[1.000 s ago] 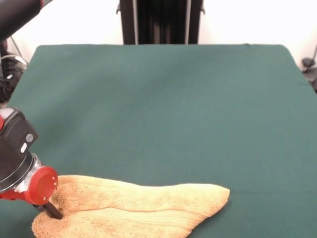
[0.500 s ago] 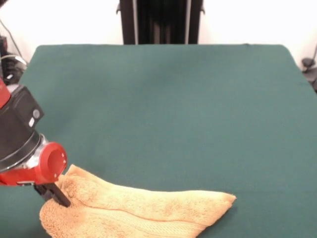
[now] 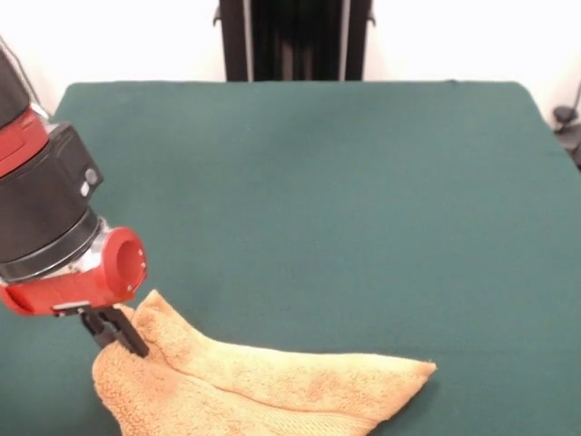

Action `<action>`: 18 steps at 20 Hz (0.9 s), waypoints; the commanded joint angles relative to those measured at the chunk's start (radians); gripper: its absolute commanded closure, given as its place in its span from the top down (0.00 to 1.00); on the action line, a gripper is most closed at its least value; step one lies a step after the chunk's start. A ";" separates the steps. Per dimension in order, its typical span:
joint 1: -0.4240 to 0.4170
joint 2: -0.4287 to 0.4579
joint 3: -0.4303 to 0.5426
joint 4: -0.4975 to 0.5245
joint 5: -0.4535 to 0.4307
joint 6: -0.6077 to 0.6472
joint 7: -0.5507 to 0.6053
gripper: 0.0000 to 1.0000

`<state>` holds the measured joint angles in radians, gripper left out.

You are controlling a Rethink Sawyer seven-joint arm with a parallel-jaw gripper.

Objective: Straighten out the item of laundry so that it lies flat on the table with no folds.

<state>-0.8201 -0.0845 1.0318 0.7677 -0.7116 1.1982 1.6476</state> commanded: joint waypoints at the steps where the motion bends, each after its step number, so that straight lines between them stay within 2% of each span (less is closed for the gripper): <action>1: 0.042 -0.077 -0.139 0.280 0.074 -0.136 0.335 0.00; 5: 0.064 -0.118 -0.185 0.321 0.114 -0.170 0.388 0.00; 9: 0.122 -0.133 -0.237 0.265 0.155 -0.100 0.408 0.00; 14: 0.211 -0.104 -0.291 0.107 0.194 0.039 0.398 0.00; 18: 0.288 -0.051 -0.309 -0.100 0.207 0.235 0.371 0.00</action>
<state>-0.6609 -0.1868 0.8040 0.7909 -0.5452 1.1787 1.7830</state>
